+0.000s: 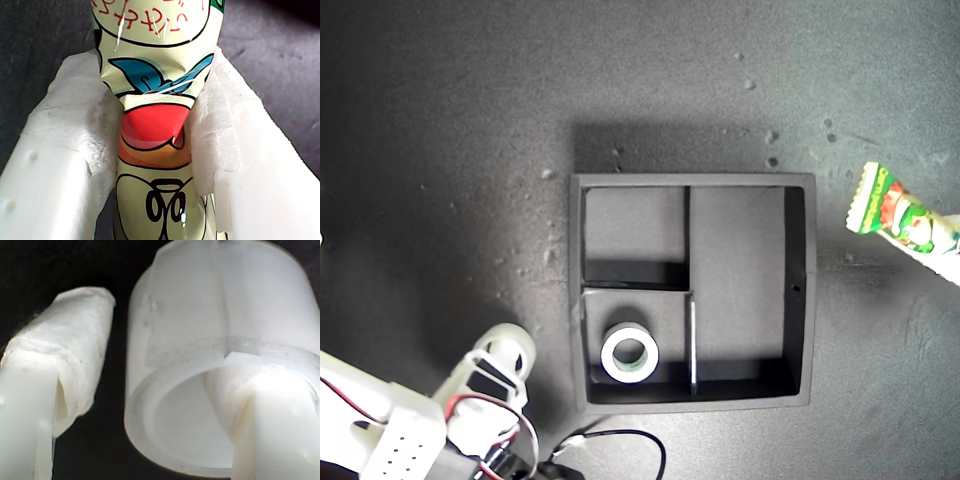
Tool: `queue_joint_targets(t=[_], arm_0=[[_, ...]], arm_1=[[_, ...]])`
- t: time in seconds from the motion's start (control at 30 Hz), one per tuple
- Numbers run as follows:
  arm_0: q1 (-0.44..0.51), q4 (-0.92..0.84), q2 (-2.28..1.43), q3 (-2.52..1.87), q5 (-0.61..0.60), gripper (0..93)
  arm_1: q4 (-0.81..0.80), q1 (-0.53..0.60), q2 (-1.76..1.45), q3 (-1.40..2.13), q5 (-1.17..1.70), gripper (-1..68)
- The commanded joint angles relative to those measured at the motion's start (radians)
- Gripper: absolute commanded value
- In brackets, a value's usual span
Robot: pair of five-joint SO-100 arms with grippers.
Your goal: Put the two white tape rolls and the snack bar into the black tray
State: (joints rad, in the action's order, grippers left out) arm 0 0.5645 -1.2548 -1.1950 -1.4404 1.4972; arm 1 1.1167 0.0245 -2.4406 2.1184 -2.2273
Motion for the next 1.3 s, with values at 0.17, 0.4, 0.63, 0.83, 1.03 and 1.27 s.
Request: queue_joint_targets(t=[0.17, 0.4, 0.63, 0.83, 1.03, 1.27], arm_0=[[-0.034, 0.009, -0.011, 0.060, -0.020, 0.0], [-0.057, -0.170, -0.158, 0.107, -0.054, 0.0], [-0.106, -0.517, -0.195, 0.442, -0.173, 0.0], [-0.169, -0.574, -0.199, 0.664, -0.334, 0.0], [-0.198, -0.574, -0.146, 0.718, -0.420, 0.0], [-0.242, -0.574, -0.084, 0.776, -0.532, 0.0]], arm_1=[[0.026, 0.012, -0.008, -0.163, 1.026, -0.5], [0.054, -0.021, -0.032, -0.132, 0.808, -0.5], [0.032, -0.002, -0.040, -0.005, 0.327, -0.3], [0.031, 0.057, -0.055, 0.124, -0.048, -0.2], [0.121, 0.103, -0.055, 0.133, -0.313, 0.2], [0.169, -0.031, -0.051, 0.058, 0.064, -0.3]])
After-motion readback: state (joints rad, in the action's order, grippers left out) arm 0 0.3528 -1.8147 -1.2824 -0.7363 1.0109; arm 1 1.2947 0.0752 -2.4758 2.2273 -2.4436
